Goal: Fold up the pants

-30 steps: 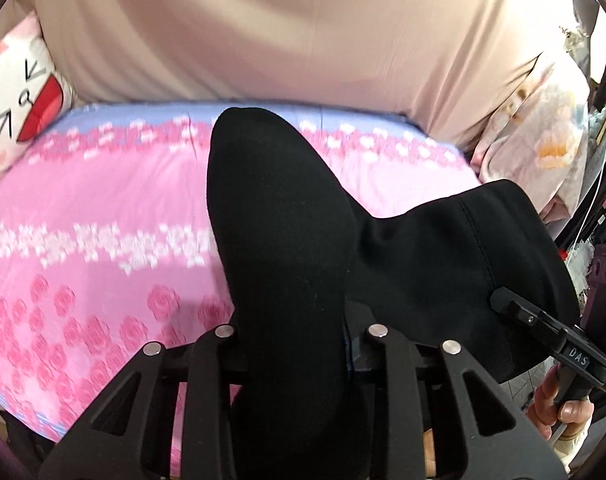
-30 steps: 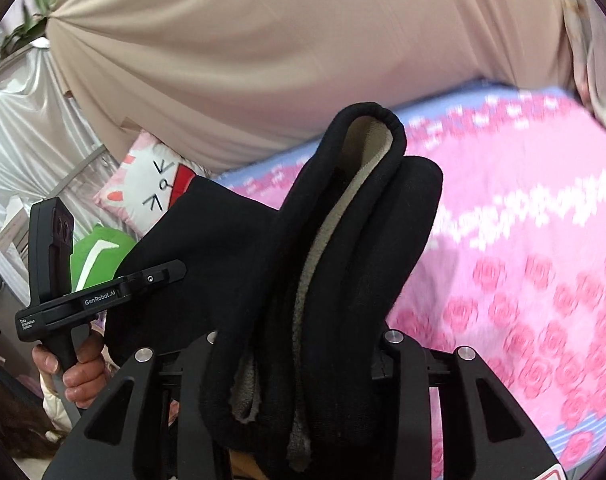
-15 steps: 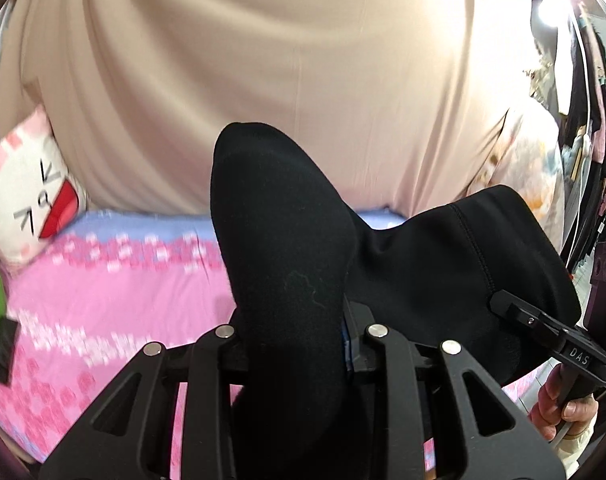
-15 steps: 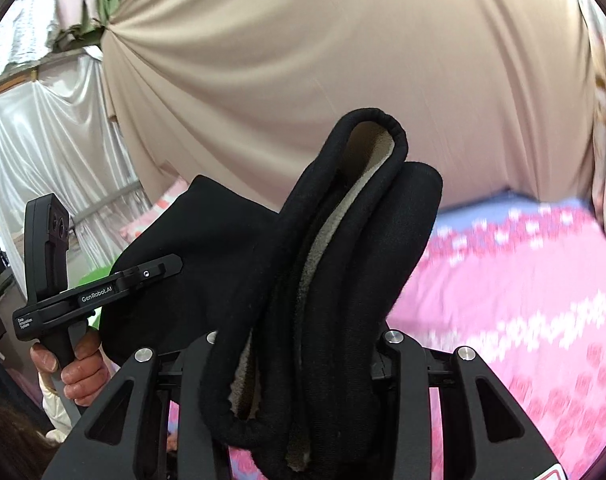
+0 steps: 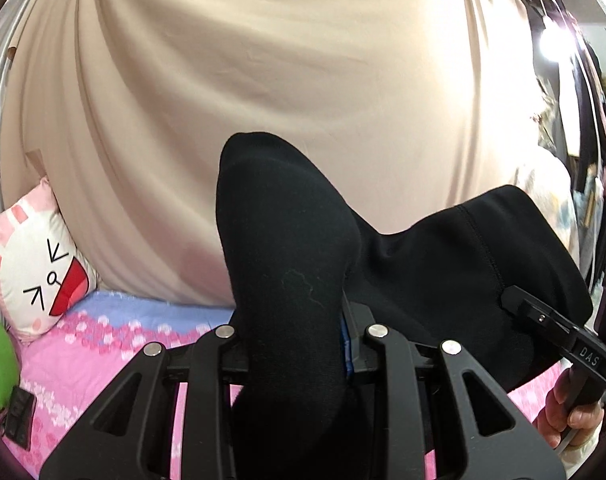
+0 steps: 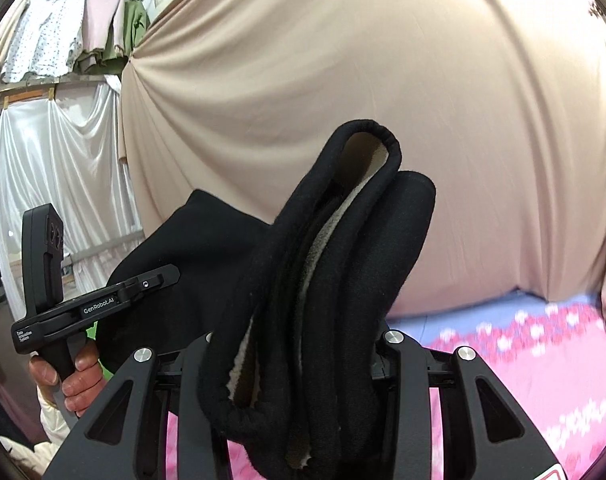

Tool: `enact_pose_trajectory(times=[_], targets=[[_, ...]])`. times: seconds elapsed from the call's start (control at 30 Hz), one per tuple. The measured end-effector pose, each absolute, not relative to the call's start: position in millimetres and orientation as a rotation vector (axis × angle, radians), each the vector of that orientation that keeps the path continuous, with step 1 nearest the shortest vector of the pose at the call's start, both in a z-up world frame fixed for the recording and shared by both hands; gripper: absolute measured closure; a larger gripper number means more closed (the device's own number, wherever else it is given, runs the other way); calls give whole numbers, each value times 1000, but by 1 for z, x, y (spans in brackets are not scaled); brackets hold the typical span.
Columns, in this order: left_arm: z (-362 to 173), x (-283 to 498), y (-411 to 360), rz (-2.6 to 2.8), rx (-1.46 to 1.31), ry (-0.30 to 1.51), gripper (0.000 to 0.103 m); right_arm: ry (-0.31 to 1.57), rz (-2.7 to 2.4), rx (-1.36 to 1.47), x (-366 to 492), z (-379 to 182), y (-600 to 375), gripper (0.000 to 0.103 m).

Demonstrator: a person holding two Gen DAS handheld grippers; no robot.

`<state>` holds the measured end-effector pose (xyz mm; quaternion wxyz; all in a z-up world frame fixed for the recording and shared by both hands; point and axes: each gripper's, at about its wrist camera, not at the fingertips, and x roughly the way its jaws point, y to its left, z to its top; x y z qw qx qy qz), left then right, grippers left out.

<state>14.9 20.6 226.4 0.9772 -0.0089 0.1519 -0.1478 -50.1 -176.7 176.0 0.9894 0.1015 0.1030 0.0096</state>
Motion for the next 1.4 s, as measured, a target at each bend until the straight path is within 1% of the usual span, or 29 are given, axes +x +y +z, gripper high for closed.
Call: enact_pose_trajectory(times=[0.2,0.37,0.47,0.77,1.03,1.07,1.1,1.13,1.17,1.27,1.3,1.4], targets=[[232,66,18,-264,-12,289,76,164,30,224,-8,182,-203,67],[215,115,9,-227,0,291,76,181,23,258,39,160,-233,67],[192,154,3,-212,5,331,76,211,10,294,68,134,-254,67],[75,270,-17,-149,43,532,76,382,-57,410,145,27,-316,67],[-12,317,-19,-112,58,699,77,567,-115,496,186,-67,-353,67],[-20,319,-17,-89,68,709,78,591,-127,502,188,-78,-357,67],[-24,318,-14,-56,83,703,88,608,-144,504,188,-87,-360,67],[-27,317,-15,-15,106,688,94,613,-151,510,187,-91,-362,67],[-28,317,-12,18,125,680,94,619,-149,534,186,-96,-367,66],[-36,325,10,10,28,760,93,647,-146,593,184,-106,-378,61],[-41,327,19,22,1,794,92,657,-149,604,184,-109,-380,55],[-51,323,34,59,-4,829,92,710,-174,631,179,-111,-385,46]])
